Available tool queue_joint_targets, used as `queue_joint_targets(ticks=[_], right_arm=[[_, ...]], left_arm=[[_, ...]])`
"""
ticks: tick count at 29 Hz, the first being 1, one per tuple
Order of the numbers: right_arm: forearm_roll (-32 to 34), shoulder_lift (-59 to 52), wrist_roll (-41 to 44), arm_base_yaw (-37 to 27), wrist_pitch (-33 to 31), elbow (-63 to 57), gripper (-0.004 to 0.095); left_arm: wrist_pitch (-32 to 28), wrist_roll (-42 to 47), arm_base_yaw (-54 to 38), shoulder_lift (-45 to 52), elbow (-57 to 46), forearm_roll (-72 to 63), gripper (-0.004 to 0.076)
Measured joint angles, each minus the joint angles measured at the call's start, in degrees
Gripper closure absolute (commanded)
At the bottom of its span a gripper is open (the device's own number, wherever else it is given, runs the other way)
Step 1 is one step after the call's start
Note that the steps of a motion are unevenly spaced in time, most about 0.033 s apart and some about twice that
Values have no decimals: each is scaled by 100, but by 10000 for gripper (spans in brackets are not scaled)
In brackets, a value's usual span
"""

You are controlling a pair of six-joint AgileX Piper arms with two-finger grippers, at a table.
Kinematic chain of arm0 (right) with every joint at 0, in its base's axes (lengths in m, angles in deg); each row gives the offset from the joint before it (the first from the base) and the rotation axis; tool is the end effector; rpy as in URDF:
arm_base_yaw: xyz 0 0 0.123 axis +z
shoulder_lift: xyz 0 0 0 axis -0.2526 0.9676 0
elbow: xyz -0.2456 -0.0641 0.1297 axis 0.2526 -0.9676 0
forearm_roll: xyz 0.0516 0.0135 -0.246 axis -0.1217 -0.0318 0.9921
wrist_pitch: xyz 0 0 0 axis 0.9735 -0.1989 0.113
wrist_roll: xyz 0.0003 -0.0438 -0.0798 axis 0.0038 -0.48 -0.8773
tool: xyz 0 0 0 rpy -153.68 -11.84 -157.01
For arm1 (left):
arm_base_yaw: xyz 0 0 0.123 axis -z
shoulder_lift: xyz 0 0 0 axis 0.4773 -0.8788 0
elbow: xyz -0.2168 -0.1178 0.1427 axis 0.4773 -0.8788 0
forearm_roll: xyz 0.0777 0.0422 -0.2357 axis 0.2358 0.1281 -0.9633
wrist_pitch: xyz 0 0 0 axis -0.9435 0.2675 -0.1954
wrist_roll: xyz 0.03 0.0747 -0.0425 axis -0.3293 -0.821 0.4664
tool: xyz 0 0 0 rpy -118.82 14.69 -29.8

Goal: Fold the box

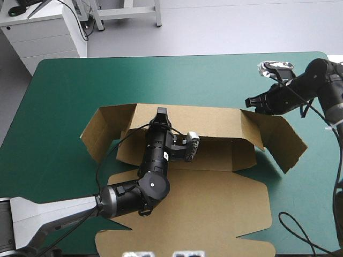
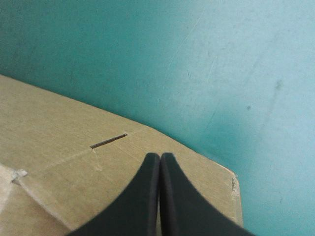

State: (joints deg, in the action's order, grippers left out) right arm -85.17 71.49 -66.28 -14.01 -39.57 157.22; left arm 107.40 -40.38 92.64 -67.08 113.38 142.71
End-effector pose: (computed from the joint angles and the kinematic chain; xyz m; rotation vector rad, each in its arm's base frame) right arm 0.3253 0.0346 0.3612 -0.2977 2.6652 0.4344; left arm 0.2053 -0.2502 0.2903 1.4890 1.1809 1.1184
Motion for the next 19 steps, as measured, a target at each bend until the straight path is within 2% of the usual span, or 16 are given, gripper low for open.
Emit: queue_joint_targets(ticks=[7,19], right_arm=[[297,-743,4,0,43,-707,922],[325,-893,47,0,149,-1062,922]], left_arm=[[-106,0,5,0,0,60,731],[-118,0,5,0,0,64,731]])
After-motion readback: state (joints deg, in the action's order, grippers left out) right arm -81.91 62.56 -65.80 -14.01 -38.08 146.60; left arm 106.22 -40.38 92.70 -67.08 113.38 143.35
